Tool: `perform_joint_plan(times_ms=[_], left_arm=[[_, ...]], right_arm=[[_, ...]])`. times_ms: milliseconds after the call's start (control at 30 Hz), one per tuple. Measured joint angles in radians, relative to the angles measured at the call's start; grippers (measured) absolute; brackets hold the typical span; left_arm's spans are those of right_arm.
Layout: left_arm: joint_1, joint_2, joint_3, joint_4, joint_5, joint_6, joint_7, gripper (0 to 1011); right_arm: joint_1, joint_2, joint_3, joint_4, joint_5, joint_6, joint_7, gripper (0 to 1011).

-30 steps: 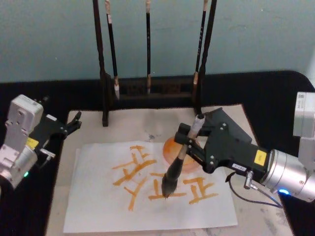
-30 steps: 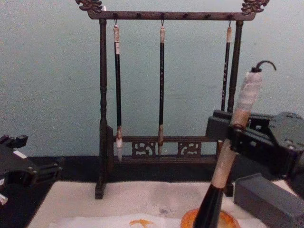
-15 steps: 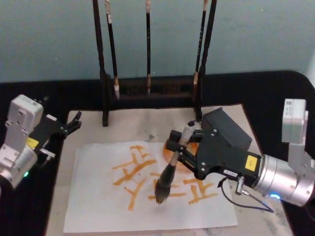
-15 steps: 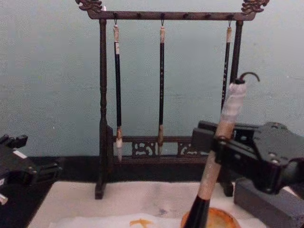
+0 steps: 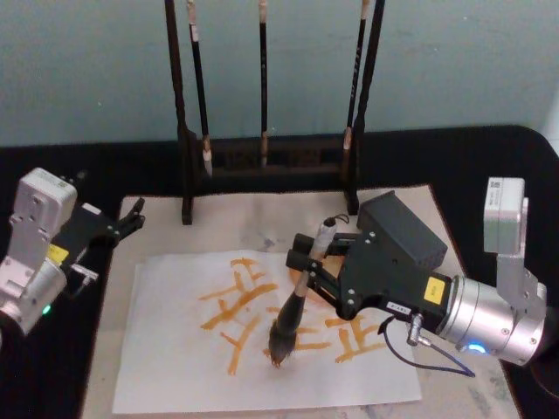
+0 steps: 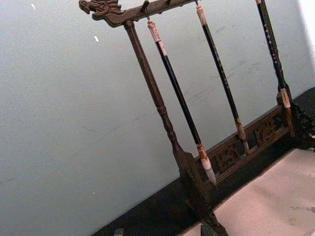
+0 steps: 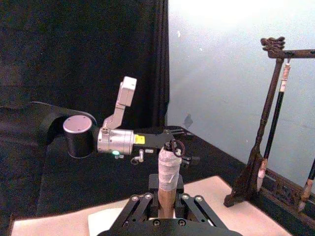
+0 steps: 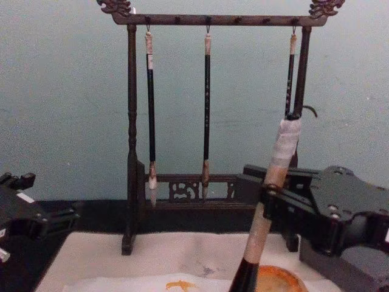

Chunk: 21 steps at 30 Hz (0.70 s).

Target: Pick up the brush from the inkstone, write on the paper, then place the brush back to its original position.

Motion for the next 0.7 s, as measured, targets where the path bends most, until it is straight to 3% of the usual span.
perform_joint_plan(times_ms=[700], left_arm=[[0.0, 0.0, 0.0, 0.0, 0.0, 0.0, 0.0, 1010]], right_arm=[[-0.031, 0.037, 0.017, -0.018, -0.019, -0.003, -0.01, 173]])
